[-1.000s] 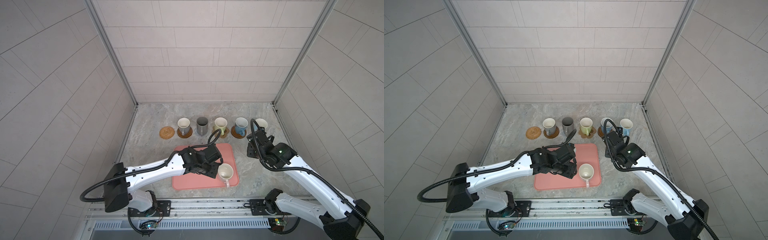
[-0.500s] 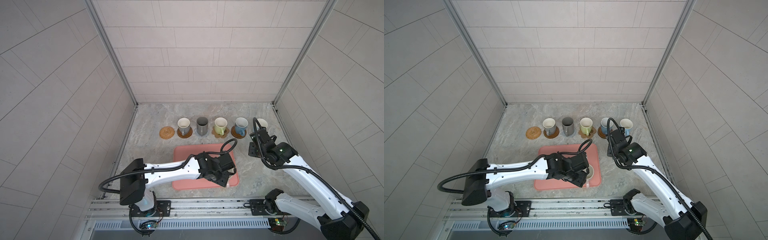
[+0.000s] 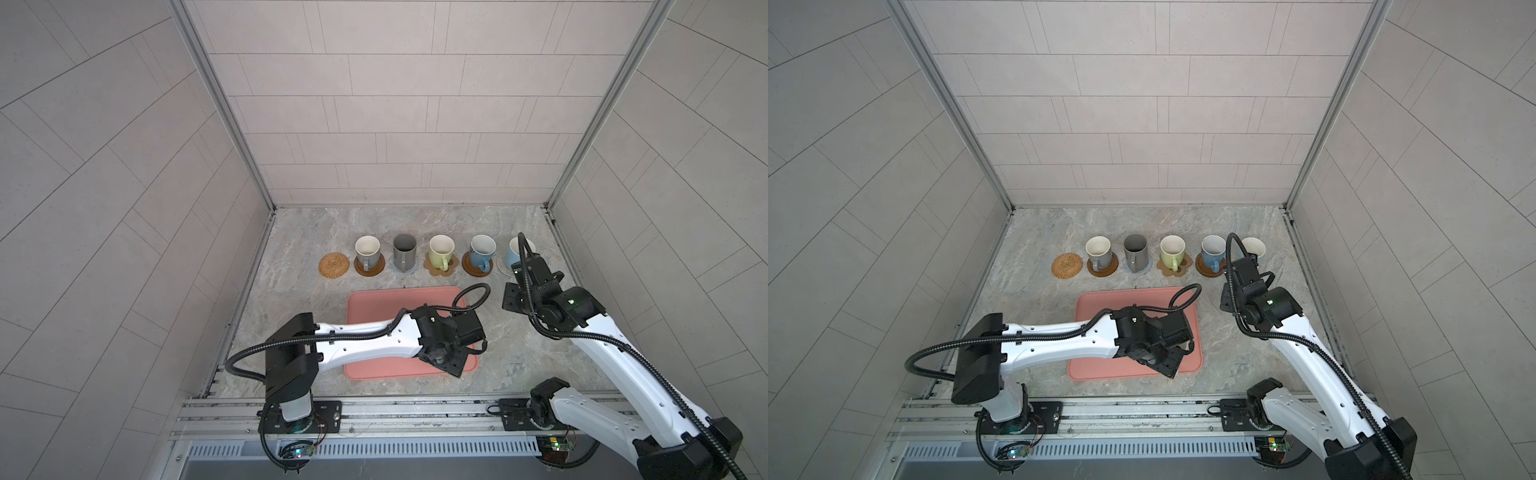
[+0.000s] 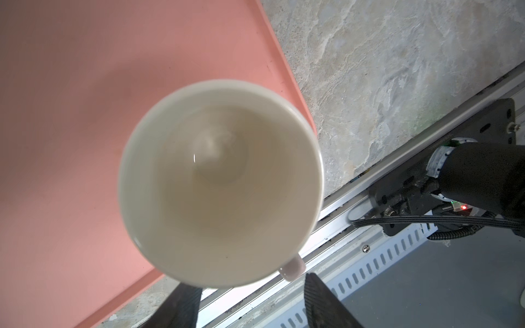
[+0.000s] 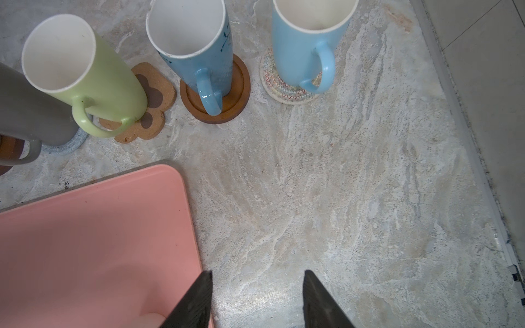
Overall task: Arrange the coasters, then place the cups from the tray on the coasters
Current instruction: 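Lower left gripper into the cream mug and grip its rim, then lift the cream mug and carry it toward the woven rattan coaster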
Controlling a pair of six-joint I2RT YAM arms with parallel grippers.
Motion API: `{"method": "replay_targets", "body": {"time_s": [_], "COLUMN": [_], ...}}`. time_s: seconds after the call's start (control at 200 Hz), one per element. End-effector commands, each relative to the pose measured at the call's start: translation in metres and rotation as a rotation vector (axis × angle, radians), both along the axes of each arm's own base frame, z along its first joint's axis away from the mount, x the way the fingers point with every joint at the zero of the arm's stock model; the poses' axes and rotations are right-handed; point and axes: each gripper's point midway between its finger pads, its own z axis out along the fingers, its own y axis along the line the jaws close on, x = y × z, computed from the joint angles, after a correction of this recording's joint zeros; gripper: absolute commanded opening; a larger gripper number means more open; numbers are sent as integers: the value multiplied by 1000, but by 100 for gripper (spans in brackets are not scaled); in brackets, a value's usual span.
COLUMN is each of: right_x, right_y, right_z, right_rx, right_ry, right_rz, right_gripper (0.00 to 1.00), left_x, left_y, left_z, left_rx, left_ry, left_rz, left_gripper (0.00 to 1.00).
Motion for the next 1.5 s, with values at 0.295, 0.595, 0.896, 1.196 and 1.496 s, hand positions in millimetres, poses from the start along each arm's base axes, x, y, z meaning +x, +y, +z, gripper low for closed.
{"method": "replay_targets", "body": {"time_s": [0.295, 0.595, 0.896, 1.196, 1.496], "right_x": [-5, -7, -8, -15, -17], "right_y": [-6, -8, -8, -14, -16], "right_z": [-4, -5, -6, -4, -1], "right_rx": [16, 26, 32, 16, 16], "right_ry": [7, 7, 10, 5, 0], "right_rz": [1, -7, -11, -25, -40], "right_gripper": [54, 54, 54, 54, 54], "left_x": [5, 12, 7, 12, 20], "left_y": [1, 21, 24, 22, 28], "left_z": [-6, -9, -20, -31, -31], "left_rx": [105, 172, 165, 163, 222], "left_ry": [-23, -77, -51, -53, -94], "left_rz": [2, 22, 17, -5, -66], "left_gripper": [66, 66, 59, 37, 27]}}
